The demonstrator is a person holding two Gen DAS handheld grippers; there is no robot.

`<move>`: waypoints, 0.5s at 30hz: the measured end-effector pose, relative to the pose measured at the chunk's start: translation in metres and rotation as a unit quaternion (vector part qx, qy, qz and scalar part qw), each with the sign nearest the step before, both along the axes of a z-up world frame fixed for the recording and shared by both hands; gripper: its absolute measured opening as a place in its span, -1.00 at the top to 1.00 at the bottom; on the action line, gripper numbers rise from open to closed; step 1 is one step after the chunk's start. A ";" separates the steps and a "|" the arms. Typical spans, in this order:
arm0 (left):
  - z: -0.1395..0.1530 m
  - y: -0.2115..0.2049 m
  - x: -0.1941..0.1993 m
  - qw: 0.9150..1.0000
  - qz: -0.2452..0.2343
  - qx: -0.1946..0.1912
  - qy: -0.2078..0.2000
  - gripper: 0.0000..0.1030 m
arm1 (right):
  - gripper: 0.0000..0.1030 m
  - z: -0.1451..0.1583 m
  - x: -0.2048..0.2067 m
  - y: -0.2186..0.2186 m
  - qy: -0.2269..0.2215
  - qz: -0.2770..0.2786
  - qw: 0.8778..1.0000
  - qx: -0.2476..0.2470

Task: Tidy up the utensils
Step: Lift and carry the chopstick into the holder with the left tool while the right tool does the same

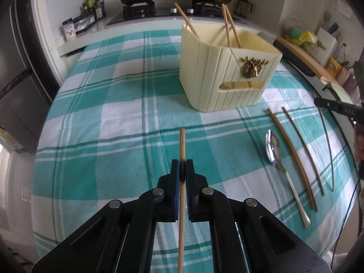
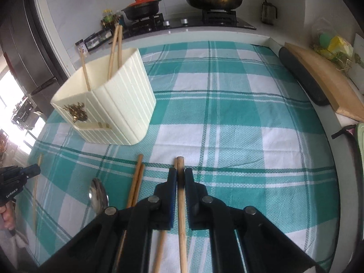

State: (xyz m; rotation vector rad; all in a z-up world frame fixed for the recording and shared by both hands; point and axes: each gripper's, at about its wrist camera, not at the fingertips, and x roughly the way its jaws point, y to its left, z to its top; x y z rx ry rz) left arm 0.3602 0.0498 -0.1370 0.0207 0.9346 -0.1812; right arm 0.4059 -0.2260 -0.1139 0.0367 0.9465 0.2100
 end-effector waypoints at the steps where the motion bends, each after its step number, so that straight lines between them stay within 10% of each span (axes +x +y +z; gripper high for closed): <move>1: 0.011 0.001 -0.007 1.000 0.000 -0.006 -0.014 0.94 | 0.86 0.010 -0.008 -0.001 -0.012 0.002 1.000 0.009; 15: 0.091 0.009 -0.084 0.990 -0.006 -0.070 -0.123 0.94 | 0.86 0.091 -0.119 0.005 -0.141 0.036 0.988 0.051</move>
